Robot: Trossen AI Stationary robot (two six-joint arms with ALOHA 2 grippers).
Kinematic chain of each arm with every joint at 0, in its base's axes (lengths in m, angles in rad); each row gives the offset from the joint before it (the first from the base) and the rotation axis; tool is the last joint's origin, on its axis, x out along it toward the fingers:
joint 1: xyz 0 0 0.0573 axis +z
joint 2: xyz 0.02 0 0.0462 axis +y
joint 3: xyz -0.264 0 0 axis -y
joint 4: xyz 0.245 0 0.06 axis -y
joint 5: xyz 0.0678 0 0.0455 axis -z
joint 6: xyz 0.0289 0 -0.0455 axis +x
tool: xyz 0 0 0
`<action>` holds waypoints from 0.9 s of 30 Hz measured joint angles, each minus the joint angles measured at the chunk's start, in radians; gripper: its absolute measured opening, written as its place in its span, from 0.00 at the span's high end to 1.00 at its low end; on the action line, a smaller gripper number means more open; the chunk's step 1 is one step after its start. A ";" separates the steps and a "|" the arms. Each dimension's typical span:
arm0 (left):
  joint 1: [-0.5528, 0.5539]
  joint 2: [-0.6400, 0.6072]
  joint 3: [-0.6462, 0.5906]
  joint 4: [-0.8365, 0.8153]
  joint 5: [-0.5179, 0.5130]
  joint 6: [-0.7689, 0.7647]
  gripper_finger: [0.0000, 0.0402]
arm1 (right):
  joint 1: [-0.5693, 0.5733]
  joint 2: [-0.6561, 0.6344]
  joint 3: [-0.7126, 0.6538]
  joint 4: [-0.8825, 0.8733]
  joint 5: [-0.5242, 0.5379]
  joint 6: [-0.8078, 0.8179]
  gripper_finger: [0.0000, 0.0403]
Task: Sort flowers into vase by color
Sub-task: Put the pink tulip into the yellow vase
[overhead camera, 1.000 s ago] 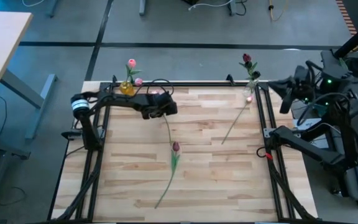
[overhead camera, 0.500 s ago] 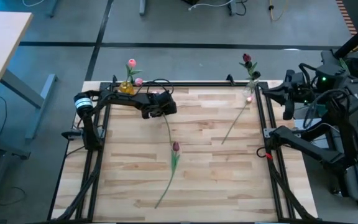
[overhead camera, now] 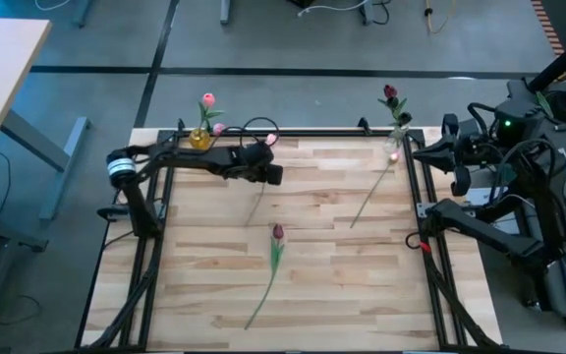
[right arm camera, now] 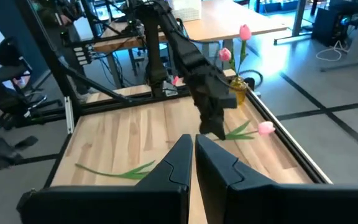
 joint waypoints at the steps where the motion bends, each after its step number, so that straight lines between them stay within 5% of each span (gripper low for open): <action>1: -0.011 -0.025 0.000 0.000 -0.007 0.019 0.99 | 0.000 0.001 0.000 0.001 0.000 -0.001 0.97; 12: -0.146 -0.362 0.001 0.078 -0.136 0.323 1.00 | 0.000 0.054 0.000 0.030 0.001 -0.007 0.97; 21: -0.138 -0.619 -0.042 0.190 0.036 0.598 1.00 | 0.006 0.080 0.000 0.120 0.001 0.031 0.97; 27: -0.085 -0.804 -0.176 0.277 0.037 0.658 1.00 | 0.030 0.082 0.000 0.234 0.004 0.108 0.97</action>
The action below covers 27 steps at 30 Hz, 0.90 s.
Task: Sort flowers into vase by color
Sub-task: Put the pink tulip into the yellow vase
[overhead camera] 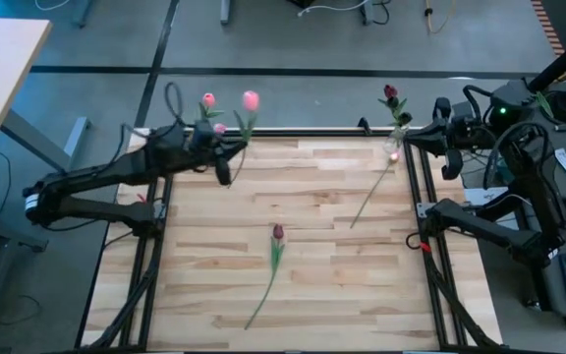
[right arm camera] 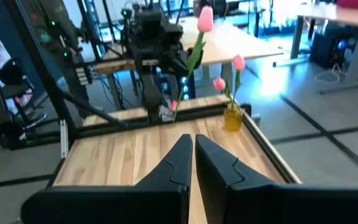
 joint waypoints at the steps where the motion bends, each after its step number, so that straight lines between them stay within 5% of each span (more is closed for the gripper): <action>1: 0.014 -0.031 -0.031 0.023 0.002 0.004 1.00 | 0.007 0.002 0.000 0.017 0.011 0.009 0.97; 14: 0.214 -0.350 -0.341 0.208 0.003 0.141 1.00 | 0.217 0.108 0.000 0.203 0.198 0.124 0.97; 27: 0.552 -0.412 -0.430 0.355 0.070 0.188 1.00 | 0.366 0.235 0.042 0.333 0.341 0.166 0.97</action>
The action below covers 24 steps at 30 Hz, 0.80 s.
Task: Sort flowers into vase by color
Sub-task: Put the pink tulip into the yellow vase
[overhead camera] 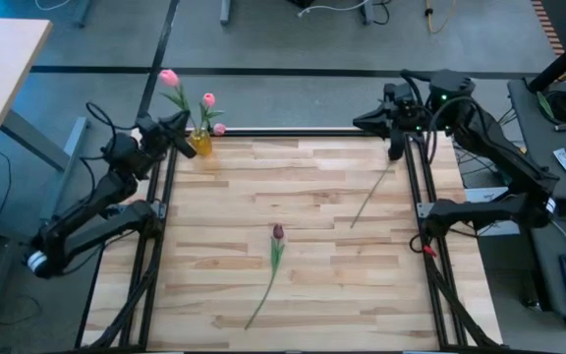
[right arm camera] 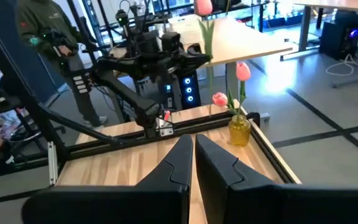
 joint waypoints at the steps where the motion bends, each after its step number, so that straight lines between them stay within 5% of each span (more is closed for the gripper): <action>1: 0.030 0.006 -0.011 0.019 0.021 -0.013 1.00 | 0.005 0.011 0.009 -0.001 0.005 0.000 0.97; 9: 0.191 0.091 -0.091 0.253 0.072 -0.021 1.00 | 0.020 0.074 0.085 -0.002 0.027 -0.008 0.97; 24: 0.226 0.387 -0.111 0.654 0.027 0.059 1.00 | 0.022 0.144 0.163 -0.004 0.030 0.029 0.97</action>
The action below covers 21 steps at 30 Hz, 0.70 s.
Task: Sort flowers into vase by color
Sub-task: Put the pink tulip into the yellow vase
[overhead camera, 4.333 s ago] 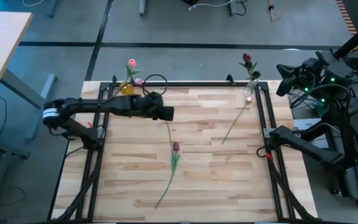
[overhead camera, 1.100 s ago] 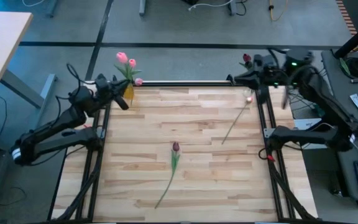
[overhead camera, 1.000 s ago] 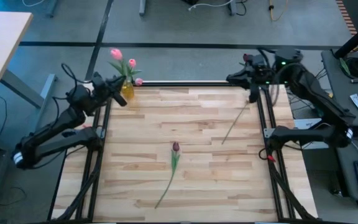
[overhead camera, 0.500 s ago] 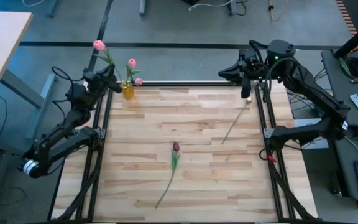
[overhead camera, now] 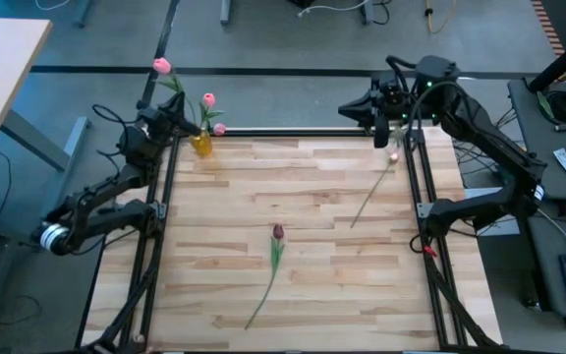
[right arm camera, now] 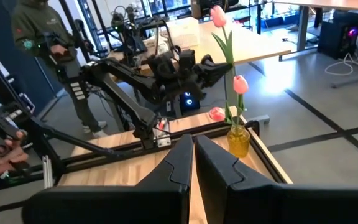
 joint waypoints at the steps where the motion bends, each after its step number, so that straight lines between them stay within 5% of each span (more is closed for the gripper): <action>1: 0.006 0.018 0.000 0.012 -0.001 0.004 1.00 | 0.000 0.002 0.005 0.000 0.000 0.007 0.97; 21: 0.019 0.148 -0.075 0.127 -0.026 -0.009 1.00 | 0.000 0.018 0.066 -0.009 0.014 0.020 0.97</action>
